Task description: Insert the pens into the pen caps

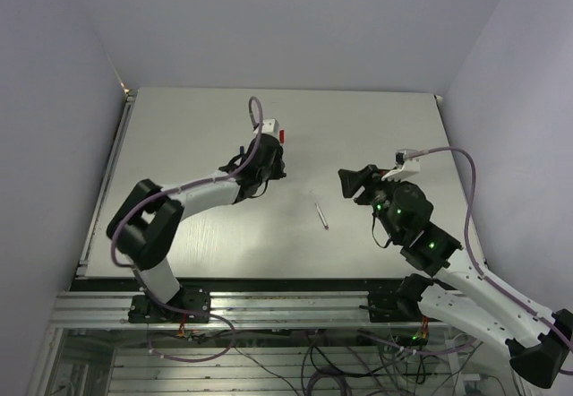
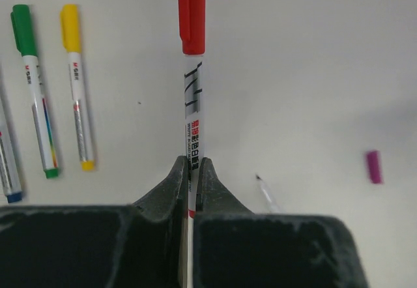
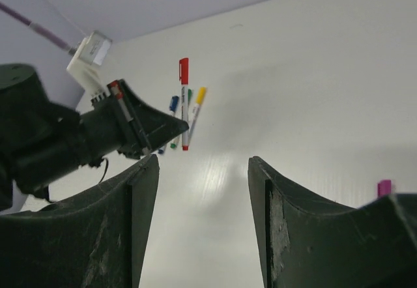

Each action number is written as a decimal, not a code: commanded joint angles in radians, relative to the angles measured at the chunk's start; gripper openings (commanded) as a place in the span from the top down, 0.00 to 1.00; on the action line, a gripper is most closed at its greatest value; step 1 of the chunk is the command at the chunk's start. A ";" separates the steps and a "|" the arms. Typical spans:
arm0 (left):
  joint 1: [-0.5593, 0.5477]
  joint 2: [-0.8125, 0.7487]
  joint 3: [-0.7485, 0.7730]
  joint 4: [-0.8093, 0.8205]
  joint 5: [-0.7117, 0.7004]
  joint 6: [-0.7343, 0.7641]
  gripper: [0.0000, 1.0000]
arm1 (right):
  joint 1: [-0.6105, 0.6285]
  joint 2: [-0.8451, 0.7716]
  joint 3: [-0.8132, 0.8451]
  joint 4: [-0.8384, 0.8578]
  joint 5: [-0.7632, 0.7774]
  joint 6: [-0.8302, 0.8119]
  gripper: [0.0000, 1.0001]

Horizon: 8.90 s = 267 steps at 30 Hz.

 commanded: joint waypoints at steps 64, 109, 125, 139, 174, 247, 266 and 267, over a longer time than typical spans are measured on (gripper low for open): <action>-0.053 0.259 0.358 -0.425 0.073 0.049 0.70 | -0.141 0.109 -0.015 -0.174 0.155 0.058 0.33; -0.297 0.486 0.562 -0.634 -0.051 -0.195 0.04 | -0.393 0.049 -0.215 -0.034 -0.142 0.081 0.32; -0.312 0.580 0.643 -0.860 -0.176 -0.068 0.13 | -0.397 0.000 -0.221 -0.051 -0.135 0.126 0.32; -0.331 0.575 0.567 -0.907 -0.185 -0.007 0.30 | -0.397 -0.014 -0.206 -0.080 -0.118 0.154 0.32; -0.309 0.484 0.229 -0.673 0.096 0.099 0.93 | -0.399 0.166 -0.017 -0.345 0.015 0.169 0.33; -0.304 0.368 0.182 -0.458 0.297 0.125 0.93 | -0.491 0.614 0.063 -0.146 -0.196 0.018 1.00; -0.313 -0.050 -0.029 -0.032 0.291 0.123 0.93 | -0.489 0.049 -0.043 0.010 -0.348 -0.038 1.00; -0.313 -0.074 -0.050 0.001 0.291 0.121 0.93 | -0.489 0.040 -0.040 0.013 -0.354 -0.038 1.00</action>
